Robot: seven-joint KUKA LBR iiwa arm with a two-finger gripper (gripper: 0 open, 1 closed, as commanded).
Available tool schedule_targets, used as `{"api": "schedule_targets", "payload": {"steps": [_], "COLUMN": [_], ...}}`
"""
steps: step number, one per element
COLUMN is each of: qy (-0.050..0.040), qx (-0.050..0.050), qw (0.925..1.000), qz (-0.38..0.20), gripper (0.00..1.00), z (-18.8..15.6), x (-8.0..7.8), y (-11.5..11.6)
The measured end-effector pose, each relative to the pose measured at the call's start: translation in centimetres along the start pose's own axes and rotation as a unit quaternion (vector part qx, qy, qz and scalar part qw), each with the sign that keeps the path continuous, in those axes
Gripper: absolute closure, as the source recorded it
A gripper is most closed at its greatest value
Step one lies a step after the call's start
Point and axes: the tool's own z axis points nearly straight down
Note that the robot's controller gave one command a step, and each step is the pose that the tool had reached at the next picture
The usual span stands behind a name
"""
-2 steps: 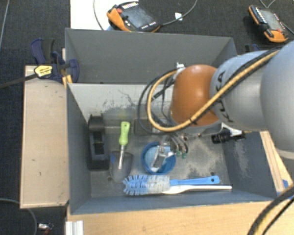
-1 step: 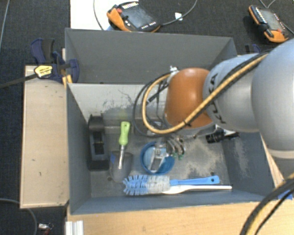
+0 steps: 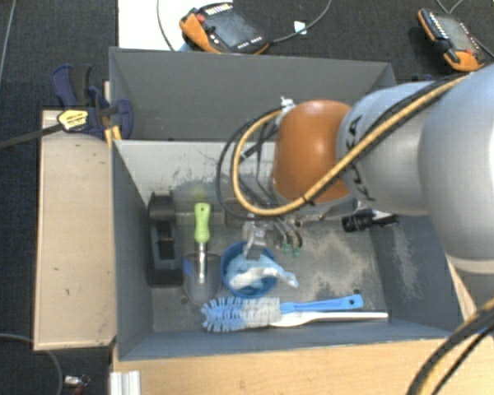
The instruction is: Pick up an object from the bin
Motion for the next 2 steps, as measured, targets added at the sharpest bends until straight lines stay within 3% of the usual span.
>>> {"api": "schedule_targets", "payload": {"steps": [2], "qy": [-0.0026], "qx": [0.000], "qw": [1.0000], "qz": [-0.004], "gripper": [1.00], "z": [-0.66], "x": [0.54], "y": [-0.18]}}
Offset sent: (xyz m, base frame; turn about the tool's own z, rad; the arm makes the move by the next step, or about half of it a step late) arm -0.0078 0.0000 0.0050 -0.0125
